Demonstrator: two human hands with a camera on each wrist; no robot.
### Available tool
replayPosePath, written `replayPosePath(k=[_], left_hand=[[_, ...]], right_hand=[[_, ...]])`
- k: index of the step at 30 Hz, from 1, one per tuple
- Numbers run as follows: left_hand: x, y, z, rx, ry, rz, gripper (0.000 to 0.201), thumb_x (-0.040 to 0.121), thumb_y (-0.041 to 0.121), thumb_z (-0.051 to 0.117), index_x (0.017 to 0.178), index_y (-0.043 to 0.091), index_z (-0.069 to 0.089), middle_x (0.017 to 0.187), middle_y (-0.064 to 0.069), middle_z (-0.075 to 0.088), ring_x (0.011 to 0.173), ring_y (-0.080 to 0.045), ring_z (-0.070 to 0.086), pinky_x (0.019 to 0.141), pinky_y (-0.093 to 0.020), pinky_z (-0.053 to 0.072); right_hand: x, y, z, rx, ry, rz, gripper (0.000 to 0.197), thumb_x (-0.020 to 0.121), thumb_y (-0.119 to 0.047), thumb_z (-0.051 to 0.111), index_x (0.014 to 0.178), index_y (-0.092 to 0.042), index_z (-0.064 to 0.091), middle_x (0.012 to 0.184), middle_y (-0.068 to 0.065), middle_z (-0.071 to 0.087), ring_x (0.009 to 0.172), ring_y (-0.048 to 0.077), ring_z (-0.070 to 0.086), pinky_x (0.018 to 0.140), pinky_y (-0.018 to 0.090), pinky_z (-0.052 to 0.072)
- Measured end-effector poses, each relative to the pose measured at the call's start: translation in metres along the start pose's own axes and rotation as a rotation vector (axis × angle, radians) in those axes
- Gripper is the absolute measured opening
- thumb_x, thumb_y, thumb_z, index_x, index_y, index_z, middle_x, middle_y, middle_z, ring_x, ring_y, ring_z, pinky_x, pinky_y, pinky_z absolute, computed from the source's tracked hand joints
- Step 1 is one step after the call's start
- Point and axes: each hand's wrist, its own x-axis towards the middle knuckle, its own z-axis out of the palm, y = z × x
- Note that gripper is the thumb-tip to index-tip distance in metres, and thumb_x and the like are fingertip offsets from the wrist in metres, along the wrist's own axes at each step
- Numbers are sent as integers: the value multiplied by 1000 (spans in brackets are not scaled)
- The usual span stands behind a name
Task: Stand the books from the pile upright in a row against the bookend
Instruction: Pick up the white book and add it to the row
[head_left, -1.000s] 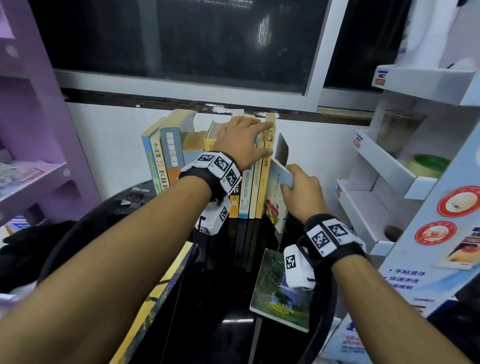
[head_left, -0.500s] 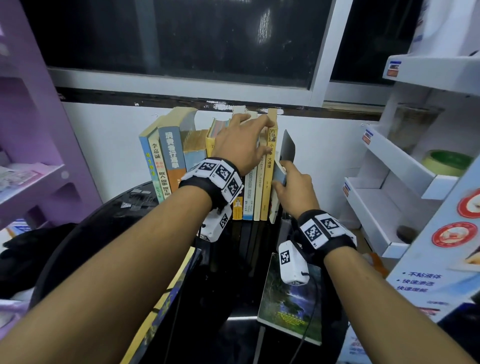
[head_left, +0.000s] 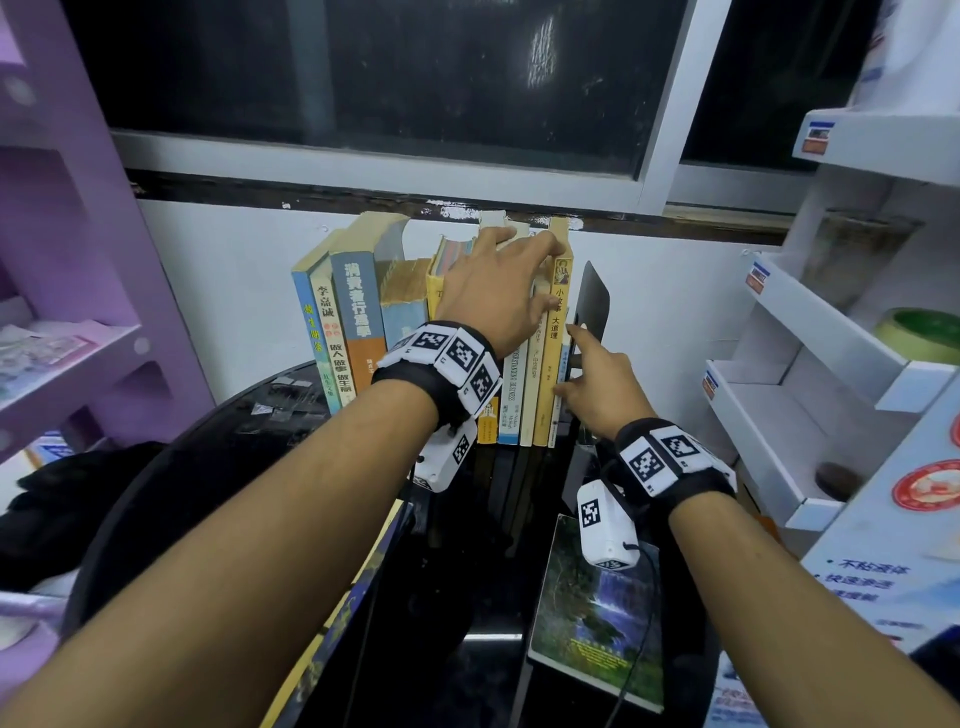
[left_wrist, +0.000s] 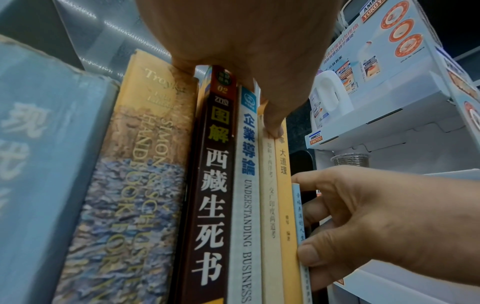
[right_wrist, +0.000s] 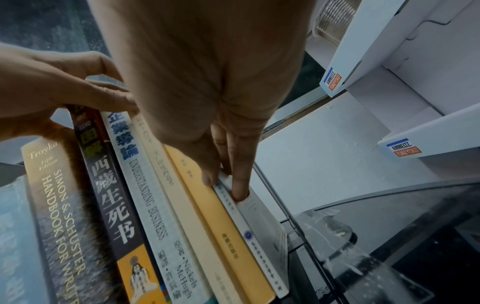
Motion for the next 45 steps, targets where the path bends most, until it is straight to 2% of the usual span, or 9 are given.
replayPosePath(k=[10,15,20,24,28,32,37,42,45], left_hand=[[0,-1,1,10,4,3,43,87,39,61,127,35,45,134,7,54,139,-16,28,96,-43,40],[0,-1,0,11,9,8,43,88,39,61,128,34,45,134,7,54,139,-17,28,98,-43,39],[1,-1,3,31,12,18,44,88,39,60,128,34,43,135,8,53,139,-18,28,98,-44,39],[0,-1,5,23,7,21,46,88,40,59,130,35,41,138,8,51,140,-19,26,102,-46,35],[-1,0,1,-11,-32,26,52,88,40,61,135,35,39,142,7,47,142,-19,23,107,-49,31],[-3,-3,-4,-110,-51,32,51,88,32,60,135,35,41,142,6,47,142,-19,23,111,-49,29],[-22,-7,-6,-109,-19,99,49,86,28,61,132,31,47,146,11,42,142,-17,25,115,-47,23],[-56,4,-12,-195,13,142,33,86,22,58,119,29,57,133,7,52,130,-15,39,110,-44,31],[-78,14,-10,-258,-143,114,29,89,22,55,117,27,58,126,6,57,123,-15,45,104,-40,36]], right_hand=[[4,7,2,16,1,-25,65,92,-1,56,143,-34,33,122,10,60,101,23,68,85,44,58],[6,8,1,12,8,-18,66,91,-1,58,144,-31,34,125,10,59,106,24,66,88,46,56],[4,9,-3,-9,-8,-24,70,89,-2,63,145,-29,32,126,10,60,111,22,64,89,40,56],[-3,8,-7,-19,-24,-41,68,86,-6,67,142,-31,37,128,9,61,107,23,66,90,40,56],[-13,5,-15,-25,-23,-62,62,86,-5,66,140,-26,43,126,7,63,105,20,67,90,31,55],[-28,3,-26,-52,-27,-56,58,85,-11,69,138,-21,47,119,5,65,96,19,66,82,24,52],[-44,5,-36,-152,-160,-9,56,80,-15,75,131,-21,52,117,4,67,92,14,60,69,12,45],[-65,8,-42,-294,-355,82,63,76,-29,81,132,-21,53,123,0,63,102,14,56,87,21,40],[-77,12,-44,-385,-427,124,66,75,-39,80,132,-21,53,128,-1,61,113,16,57,96,27,42]])
